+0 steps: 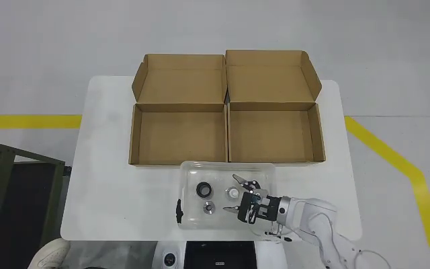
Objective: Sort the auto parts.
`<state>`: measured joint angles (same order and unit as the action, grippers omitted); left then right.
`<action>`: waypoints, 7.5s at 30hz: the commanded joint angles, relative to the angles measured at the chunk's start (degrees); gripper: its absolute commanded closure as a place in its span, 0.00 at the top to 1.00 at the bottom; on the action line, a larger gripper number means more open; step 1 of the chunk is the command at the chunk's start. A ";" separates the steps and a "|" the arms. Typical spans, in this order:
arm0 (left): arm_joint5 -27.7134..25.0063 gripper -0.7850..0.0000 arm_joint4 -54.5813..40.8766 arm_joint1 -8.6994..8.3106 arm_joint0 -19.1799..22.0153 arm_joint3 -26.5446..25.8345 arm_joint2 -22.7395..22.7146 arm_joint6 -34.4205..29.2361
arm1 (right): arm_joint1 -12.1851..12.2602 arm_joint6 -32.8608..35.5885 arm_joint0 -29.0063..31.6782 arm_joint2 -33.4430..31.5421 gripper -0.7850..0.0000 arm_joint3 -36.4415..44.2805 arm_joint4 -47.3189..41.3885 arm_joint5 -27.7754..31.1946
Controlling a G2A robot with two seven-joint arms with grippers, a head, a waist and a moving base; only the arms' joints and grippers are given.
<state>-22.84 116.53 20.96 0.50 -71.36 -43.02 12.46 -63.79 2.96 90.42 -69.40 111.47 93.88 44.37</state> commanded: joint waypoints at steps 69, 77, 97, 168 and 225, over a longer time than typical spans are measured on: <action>0.00 1.00 0.00 0.00 0.00 0.00 0.00 0.00 | 1.09 -6.14 -5.53 -10.37 0.00 -0.07 -49.83 -1.87; 0.00 1.00 0.00 0.00 0.00 0.00 0.00 0.00 | 0.91 -4.08 -6.96 -9.42 0.00 0.16 -47.19 -4.21; 0.00 1.00 0.00 0.00 0.00 0.00 0.00 0.00 | 0.06 9.89 -19.85 -5.04 0.00 -10.83 -38.64 -16.40; 0.00 1.00 0.00 0.00 0.00 0.00 0.00 0.00 | 2.44 23.17 -2.61 -4.24 1.00 10.84 -16.02 3.70; 0.00 1.00 0.00 0.00 0.00 0.00 0.00 0.00 | 3.61 32.09 -8.52 3.49 0.21 1.68 -8.24 1.31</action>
<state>-22.84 116.53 20.96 0.50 -71.36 -43.02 12.46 -60.20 35.15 81.92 -65.92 113.02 85.66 45.69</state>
